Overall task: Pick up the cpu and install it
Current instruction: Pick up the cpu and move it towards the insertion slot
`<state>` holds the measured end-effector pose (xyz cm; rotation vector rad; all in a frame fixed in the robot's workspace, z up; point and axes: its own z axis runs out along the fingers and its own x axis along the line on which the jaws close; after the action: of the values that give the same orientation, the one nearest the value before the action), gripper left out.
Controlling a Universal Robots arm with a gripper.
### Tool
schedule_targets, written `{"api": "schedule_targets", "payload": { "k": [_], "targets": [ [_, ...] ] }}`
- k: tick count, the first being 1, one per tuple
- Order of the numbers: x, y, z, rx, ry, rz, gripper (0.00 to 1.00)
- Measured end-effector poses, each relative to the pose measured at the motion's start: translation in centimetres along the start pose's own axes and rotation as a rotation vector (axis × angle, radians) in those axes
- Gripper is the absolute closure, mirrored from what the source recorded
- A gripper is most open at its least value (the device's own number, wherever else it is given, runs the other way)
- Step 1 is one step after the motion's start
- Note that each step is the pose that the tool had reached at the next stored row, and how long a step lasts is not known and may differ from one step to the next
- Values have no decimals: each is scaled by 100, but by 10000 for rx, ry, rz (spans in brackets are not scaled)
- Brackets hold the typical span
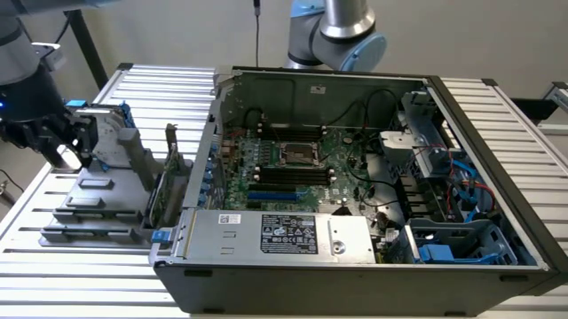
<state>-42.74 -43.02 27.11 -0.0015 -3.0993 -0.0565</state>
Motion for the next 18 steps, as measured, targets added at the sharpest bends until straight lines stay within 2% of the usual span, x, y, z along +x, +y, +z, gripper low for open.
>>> {"api": "schedule_targets", "payload": {
  "k": [9, 18],
  "targets": [
    [-281, 15, -418, -24, 6, -24, 45],
    [-651, 31, -849, -62, 34, -29, 45]
  ]
}}
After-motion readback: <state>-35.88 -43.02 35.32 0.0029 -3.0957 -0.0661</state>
